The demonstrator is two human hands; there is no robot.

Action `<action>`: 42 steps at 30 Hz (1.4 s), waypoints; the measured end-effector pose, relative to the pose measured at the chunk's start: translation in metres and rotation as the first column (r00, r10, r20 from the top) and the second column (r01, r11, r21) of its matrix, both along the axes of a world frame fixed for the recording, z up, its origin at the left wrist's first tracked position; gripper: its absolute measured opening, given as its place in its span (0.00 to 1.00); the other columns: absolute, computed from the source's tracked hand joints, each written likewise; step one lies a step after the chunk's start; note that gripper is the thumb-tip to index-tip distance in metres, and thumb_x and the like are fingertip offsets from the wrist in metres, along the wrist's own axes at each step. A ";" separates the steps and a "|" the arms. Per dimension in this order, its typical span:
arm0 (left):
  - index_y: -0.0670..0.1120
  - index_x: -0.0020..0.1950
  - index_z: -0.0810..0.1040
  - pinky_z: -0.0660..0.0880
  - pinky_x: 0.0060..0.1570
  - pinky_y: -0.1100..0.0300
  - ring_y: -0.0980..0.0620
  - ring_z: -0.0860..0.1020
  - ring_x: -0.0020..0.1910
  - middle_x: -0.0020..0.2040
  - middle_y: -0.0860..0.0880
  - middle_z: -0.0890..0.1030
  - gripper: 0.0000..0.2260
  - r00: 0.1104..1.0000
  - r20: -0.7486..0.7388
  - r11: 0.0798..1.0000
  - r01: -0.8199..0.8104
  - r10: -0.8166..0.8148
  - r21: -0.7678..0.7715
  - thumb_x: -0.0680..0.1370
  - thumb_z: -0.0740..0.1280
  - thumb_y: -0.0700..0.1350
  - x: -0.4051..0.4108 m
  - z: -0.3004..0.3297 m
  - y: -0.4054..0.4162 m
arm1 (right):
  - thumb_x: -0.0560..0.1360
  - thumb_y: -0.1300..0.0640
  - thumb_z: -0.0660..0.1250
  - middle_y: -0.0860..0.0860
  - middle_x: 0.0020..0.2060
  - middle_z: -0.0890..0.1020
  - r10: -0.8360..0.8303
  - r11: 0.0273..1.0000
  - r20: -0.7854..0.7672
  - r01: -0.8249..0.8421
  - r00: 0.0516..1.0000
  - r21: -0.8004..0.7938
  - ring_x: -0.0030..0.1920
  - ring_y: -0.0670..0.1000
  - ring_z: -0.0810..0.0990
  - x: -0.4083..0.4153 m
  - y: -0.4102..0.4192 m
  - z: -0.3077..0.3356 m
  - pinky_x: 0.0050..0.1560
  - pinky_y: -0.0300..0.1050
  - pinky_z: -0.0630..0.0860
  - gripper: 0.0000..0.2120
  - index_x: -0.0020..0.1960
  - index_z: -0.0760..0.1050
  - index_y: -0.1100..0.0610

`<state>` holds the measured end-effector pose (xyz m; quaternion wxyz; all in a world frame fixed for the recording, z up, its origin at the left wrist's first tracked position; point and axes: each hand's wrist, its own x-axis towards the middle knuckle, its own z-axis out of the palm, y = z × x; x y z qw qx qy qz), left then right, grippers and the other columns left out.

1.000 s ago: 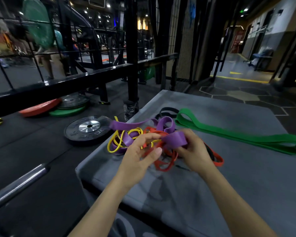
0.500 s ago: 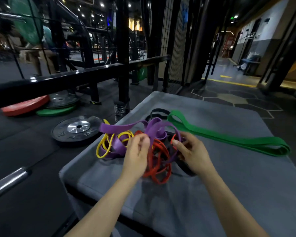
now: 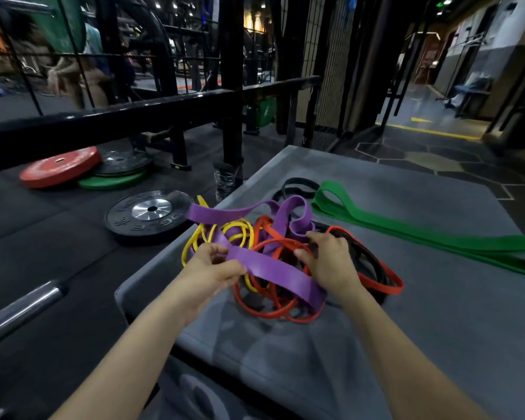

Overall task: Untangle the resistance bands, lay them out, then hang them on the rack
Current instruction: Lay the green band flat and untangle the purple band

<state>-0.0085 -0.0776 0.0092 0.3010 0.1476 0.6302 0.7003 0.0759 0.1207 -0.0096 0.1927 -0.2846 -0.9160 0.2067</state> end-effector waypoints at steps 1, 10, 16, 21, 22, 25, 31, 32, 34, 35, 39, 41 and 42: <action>0.47 0.49 0.69 0.77 0.46 0.62 0.52 0.77 0.41 0.52 0.43 0.72 0.18 0.999 -0.019 1.000 0.028 -0.028 -0.003 0.67 0.72 0.33 0.000 -0.001 -0.002 | 0.73 0.48 0.68 0.54 0.56 0.80 -0.013 1.000 0.079 0.011 0.997 0.024 0.61 0.59 0.72 -0.003 -0.002 -0.003 0.60 0.51 0.66 0.21 0.64 0.74 0.54; 0.49 0.53 0.75 0.71 0.48 0.62 0.54 0.76 0.44 0.43 0.51 0.77 0.21 0.980 -0.118 0.987 0.160 -0.163 -0.036 0.61 0.71 0.40 0.007 0.002 -0.012 | 0.74 0.62 0.68 0.47 0.37 0.80 -0.111 0.956 -0.539 -0.059 0.835 -0.289 0.41 0.50 0.79 0.001 -0.011 0.039 0.48 0.46 0.75 0.06 0.43 0.76 0.52; 0.45 0.61 0.70 0.69 0.47 0.63 0.53 0.72 0.51 0.54 0.47 0.73 0.11 0.973 -0.225 0.971 -0.002 -0.053 -0.238 0.79 0.60 0.37 0.003 -0.025 0.010 | 0.74 0.62 0.68 0.51 0.35 0.81 -0.217 0.889 -0.530 -0.058 0.820 -0.454 0.37 0.50 0.77 0.018 -0.009 0.033 0.46 0.49 0.75 0.09 0.38 0.76 0.50; 0.37 0.59 0.72 0.75 0.49 0.56 0.50 0.76 0.45 0.47 0.44 0.79 0.16 0.959 -0.248 0.942 0.053 -0.141 -0.333 0.75 0.69 0.42 0.005 -0.045 0.022 | 0.73 0.64 0.68 0.52 0.36 0.81 -0.201 0.868 -0.471 -0.067 0.859 -0.492 0.39 0.52 0.79 0.031 -0.007 0.027 0.46 0.48 0.76 0.11 0.37 0.75 0.50; 0.36 0.56 0.74 0.74 0.44 0.59 0.51 0.75 0.41 0.43 0.45 0.78 0.13 0.961 -0.236 0.947 0.061 -0.140 -0.316 0.75 0.69 0.42 0.005 -0.042 0.022 | 0.73 0.64 0.68 0.52 0.35 0.81 -0.192 0.867 -0.474 -0.078 0.860 -0.492 0.38 0.51 0.79 0.033 -0.007 0.027 0.45 0.48 0.76 0.11 0.37 0.75 0.50; 0.41 0.47 0.77 0.72 0.43 0.61 0.52 0.73 0.40 0.40 0.46 0.75 0.04 0.947 -0.291 0.956 0.052 -0.139 -0.287 0.78 0.65 0.42 0.009 -0.029 0.015 | 0.74 0.65 0.67 0.50 0.34 0.79 -0.148 0.856 -0.486 -0.134 0.862 -0.499 0.32 0.44 0.77 0.040 -0.006 0.029 0.37 0.39 0.73 0.10 0.38 0.74 0.52; 0.46 0.42 0.74 0.75 0.42 0.65 0.56 0.77 0.39 0.36 0.51 0.78 0.06 0.954 -0.298 0.995 0.007 -0.037 -0.102 0.78 0.63 0.39 0.023 -0.002 -0.016 | 0.73 0.68 0.68 0.49 0.30 0.78 0.001 0.824 -0.490 -0.278 0.872 -0.493 0.27 0.37 0.74 0.064 -0.009 0.036 0.34 0.30 0.72 0.11 0.38 0.76 0.53; 0.46 0.42 0.73 0.75 0.42 0.65 0.56 0.77 0.38 0.36 0.50 0.78 0.05 0.949 -0.305 0.986 0.036 -0.085 -0.162 0.78 0.64 0.39 0.027 -0.002 -0.019 | 0.72 0.67 0.69 0.49 0.30 0.78 0.032 0.832 -0.458 -0.278 0.888 -0.480 0.28 0.38 0.74 0.068 -0.010 0.036 0.35 0.30 0.72 0.10 0.38 0.77 0.53; 0.45 0.43 0.71 0.74 0.45 0.60 0.53 0.77 0.39 0.37 0.48 0.77 0.05 0.930 -0.328 0.951 0.064 -0.167 -0.304 0.77 0.65 0.39 0.034 -0.006 -0.021 | 0.70 0.65 0.72 0.52 0.34 0.80 0.059 0.855 -0.364 -0.235 0.929 -0.463 0.31 0.42 0.76 0.073 -0.015 0.032 0.38 0.35 0.74 0.06 0.41 0.79 0.56; 0.45 0.43 0.71 0.74 0.47 0.58 0.52 0.77 0.40 0.37 0.48 0.77 0.04 0.920 -0.342 0.929 0.056 -0.190 -0.365 0.77 0.65 0.39 0.036 -0.009 -0.020 | 0.70 0.64 0.73 0.53 0.36 0.81 0.068 0.877 -0.299 -0.200 0.952 -0.437 0.34 0.45 0.76 0.074 -0.016 0.028 0.41 0.37 0.74 0.05 0.44 0.79 0.57; 0.47 0.42 0.71 0.74 0.54 0.49 0.49 0.76 0.41 0.36 0.49 0.77 0.05 0.912 -0.368 0.898 0.001 -0.182 -0.440 0.76 0.65 0.39 0.036 -0.014 -0.012 | 0.71 0.59 0.72 0.55 0.48 0.83 0.144 0.971 0.046 -0.132 0.988 -0.198 0.48 0.52 0.80 0.072 -0.024 0.011 0.47 0.37 0.70 0.14 0.56 0.79 0.59; 0.48 0.42 0.72 0.73 0.50 0.52 0.49 0.75 0.40 0.35 0.50 0.76 0.05 0.904 -0.390 0.900 -0.015 -0.173 -0.435 0.76 0.65 0.40 0.036 -0.015 -0.008 | 0.72 0.58 0.71 0.59 0.49 0.82 0.161 0.984 0.122 -0.149 0.979 -0.100 0.52 0.58 0.79 0.069 -0.028 0.009 0.48 0.43 0.70 0.13 0.56 0.78 0.59; 0.48 0.42 0.72 0.72 0.47 0.56 0.50 0.74 0.39 0.36 0.50 0.75 0.05 0.893 -0.412 0.899 -0.018 -0.183 -0.438 0.76 0.66 0.41 0.036 -0.016 -0.007 | 0.72 0.59 0.70 0.60 0.49 0.82 0.154 0.986 0.135 -0.144 0.979 -0.080 0.52 0.59 0.79 0.067 -0.029 0.008 0.48 0.45 0.71 0.14 0.57 0.77 0.60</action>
